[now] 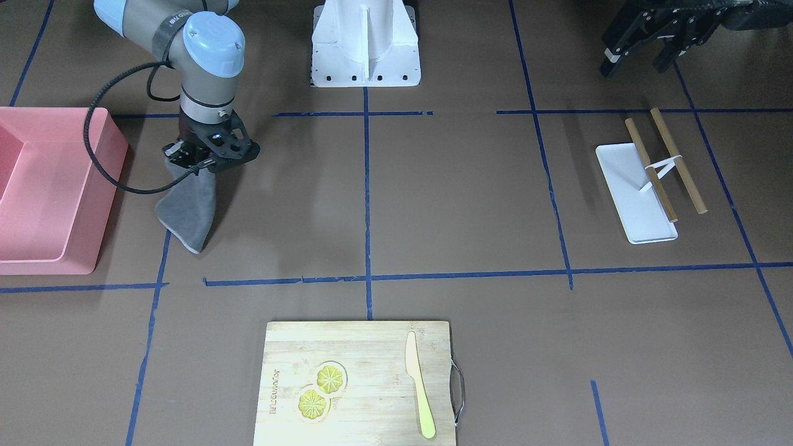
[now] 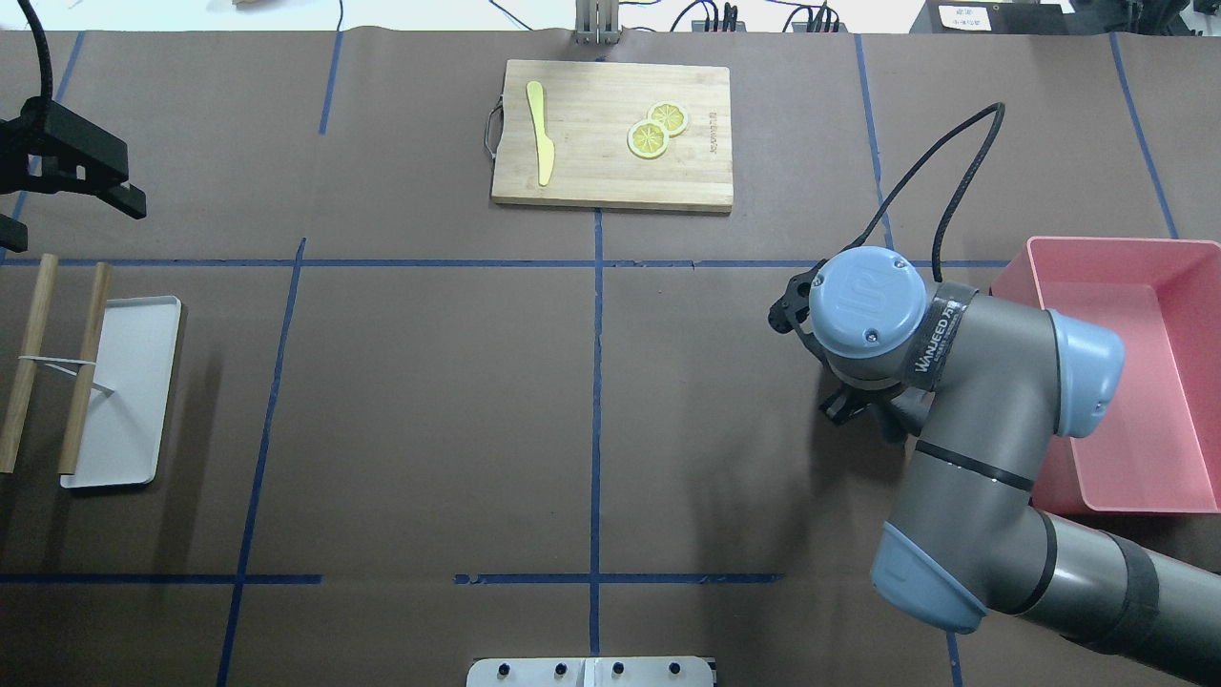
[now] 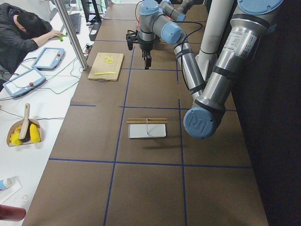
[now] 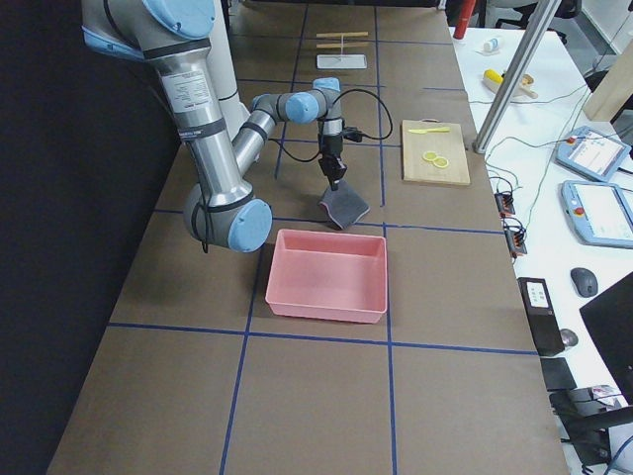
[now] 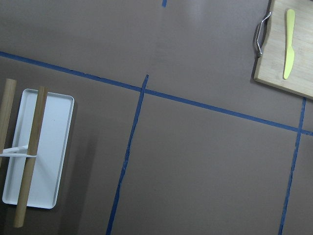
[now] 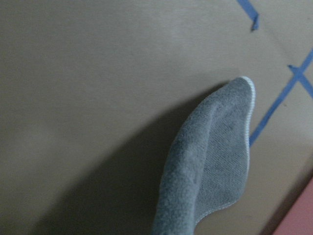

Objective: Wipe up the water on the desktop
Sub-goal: 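Lower the cloth onto the table with the right gripper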

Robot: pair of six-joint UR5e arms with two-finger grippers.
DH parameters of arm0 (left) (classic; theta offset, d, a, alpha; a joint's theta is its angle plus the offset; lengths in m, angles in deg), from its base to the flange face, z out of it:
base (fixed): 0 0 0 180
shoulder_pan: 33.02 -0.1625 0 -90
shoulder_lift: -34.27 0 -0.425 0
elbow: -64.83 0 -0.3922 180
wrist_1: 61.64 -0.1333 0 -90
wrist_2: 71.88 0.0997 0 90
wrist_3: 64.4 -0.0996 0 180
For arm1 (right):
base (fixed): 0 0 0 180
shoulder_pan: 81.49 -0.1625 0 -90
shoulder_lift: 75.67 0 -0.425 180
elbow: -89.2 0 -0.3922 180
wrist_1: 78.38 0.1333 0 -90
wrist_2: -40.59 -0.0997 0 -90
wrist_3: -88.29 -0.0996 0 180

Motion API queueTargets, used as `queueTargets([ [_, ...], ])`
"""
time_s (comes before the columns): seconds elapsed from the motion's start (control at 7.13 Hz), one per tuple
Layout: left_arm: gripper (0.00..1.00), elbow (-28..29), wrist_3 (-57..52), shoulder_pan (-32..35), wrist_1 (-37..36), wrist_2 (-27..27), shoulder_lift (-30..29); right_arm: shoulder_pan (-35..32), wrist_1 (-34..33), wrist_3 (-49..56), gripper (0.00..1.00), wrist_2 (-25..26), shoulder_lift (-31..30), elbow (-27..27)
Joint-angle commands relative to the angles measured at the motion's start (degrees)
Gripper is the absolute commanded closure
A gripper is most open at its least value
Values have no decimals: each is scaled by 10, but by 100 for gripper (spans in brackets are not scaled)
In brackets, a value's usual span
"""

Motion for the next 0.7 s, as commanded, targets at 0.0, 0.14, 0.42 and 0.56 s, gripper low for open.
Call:
queueTargets([
  [0.0, 0, 2, 0, 3, 0, 1, 0, 14, 48, -28, 98, -79, 1, 26],
  [0.14, 0, 2, 0, 4, 0, 1, -1, 26, 47, -51, 98, -81, 20, 37],
  [0.42, 0, 5, 0, 4, 0, 1, -2, 28, 48, -56, 97, -132, 46, 46],
  [0.56, 0, 5, -2, 4, 0, 1, -2, 31, 55, -56, 97, -156, 50, 46],
])
